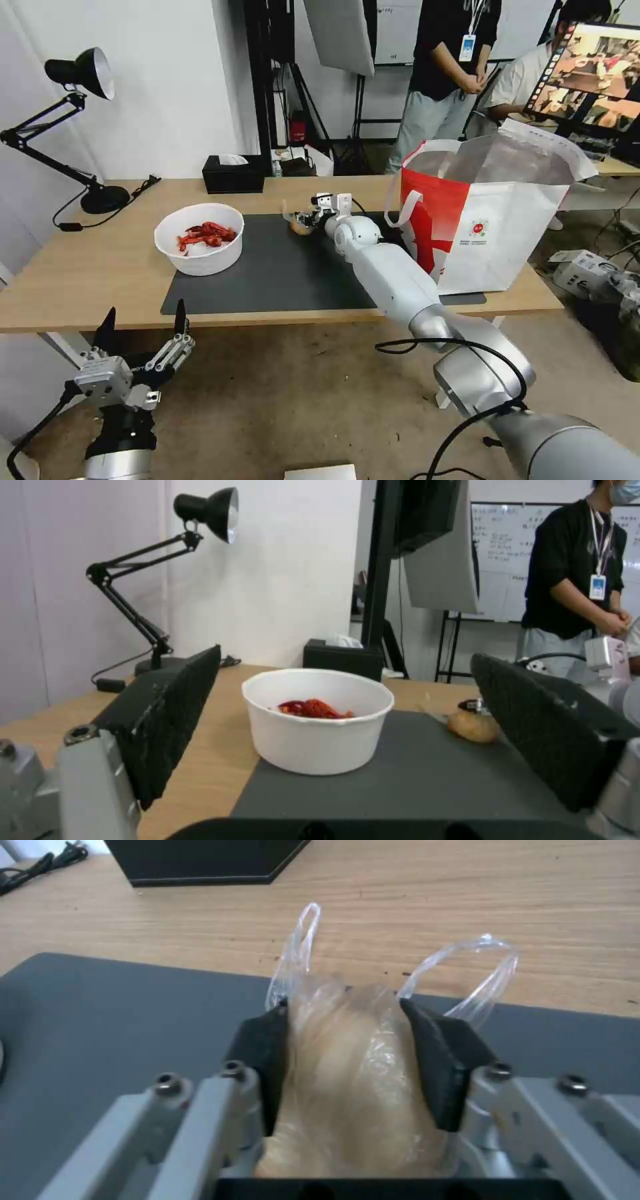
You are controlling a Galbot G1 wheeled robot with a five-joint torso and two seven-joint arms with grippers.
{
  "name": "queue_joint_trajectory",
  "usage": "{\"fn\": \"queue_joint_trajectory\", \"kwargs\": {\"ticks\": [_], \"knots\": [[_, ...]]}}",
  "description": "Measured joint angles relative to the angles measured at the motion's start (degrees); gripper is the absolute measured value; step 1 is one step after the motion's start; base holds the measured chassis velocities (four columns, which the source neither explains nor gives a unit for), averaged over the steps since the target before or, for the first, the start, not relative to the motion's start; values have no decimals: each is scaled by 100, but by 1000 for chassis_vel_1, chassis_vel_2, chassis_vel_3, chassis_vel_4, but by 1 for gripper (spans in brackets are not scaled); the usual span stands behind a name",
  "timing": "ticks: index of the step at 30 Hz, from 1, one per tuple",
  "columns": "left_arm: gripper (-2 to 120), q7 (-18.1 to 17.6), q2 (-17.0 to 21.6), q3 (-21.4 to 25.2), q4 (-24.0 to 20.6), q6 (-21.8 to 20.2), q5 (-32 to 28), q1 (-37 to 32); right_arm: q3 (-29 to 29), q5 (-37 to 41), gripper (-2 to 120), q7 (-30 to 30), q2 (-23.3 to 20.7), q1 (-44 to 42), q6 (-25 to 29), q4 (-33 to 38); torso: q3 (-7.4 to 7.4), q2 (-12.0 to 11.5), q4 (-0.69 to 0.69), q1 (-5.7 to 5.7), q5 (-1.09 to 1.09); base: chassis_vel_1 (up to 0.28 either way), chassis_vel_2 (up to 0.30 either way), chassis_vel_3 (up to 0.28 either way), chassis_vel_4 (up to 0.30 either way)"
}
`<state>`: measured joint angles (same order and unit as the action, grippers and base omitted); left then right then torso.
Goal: Pick up the trash from the table and place it into the takeout bag.
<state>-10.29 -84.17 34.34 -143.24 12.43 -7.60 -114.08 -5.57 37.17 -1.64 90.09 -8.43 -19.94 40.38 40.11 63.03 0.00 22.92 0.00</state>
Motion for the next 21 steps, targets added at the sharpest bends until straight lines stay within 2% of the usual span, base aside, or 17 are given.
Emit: {"fn": "queue_joint_trajectory", "kwargs": {"ticks": [2,5,7,9,10,17,20,21], "knots": [[100,-1,4,5,0,1,0,0,2,4,31,30,-1,-22,0,16,0,0,0,0,0,0,0,0,0],[100,-2,5,6,0,1,0,0,11,8,25,48,-2,-41,-3,30,0,0,0,0,0,0,0,0,0],[100,-3,4,6,0,2,0,0,36,17,11,122,-4,-101,-12,62,-1,0,0,0,0,0,0,0,0],[100,-3,4,6,0,2,0,0,37,18,8,136,-5,-111,-12,72,-1,0,0,0,0,0,0,0,0],[100,-3,5,6,0,3,0,0,38,20,2,189,-7,-135,-12,96,-1,0,0,0,0,0,0,0,0],[100,-3,2,9,0,13,2,9,37,23,0,349,-15,-153,6,212,0,0,0,0,0,0,0,0,0],[100,-5,0,31,0,43,2,18,-26,59,0,495,-82,-179,69,534,0,-1,0,0,0,0,0,0,0],[100,-5,0,38,0,50,3,31,-119,122,0,576,-174,-197,112,882,0,0,0,0,0,0,0,0,0]]}}
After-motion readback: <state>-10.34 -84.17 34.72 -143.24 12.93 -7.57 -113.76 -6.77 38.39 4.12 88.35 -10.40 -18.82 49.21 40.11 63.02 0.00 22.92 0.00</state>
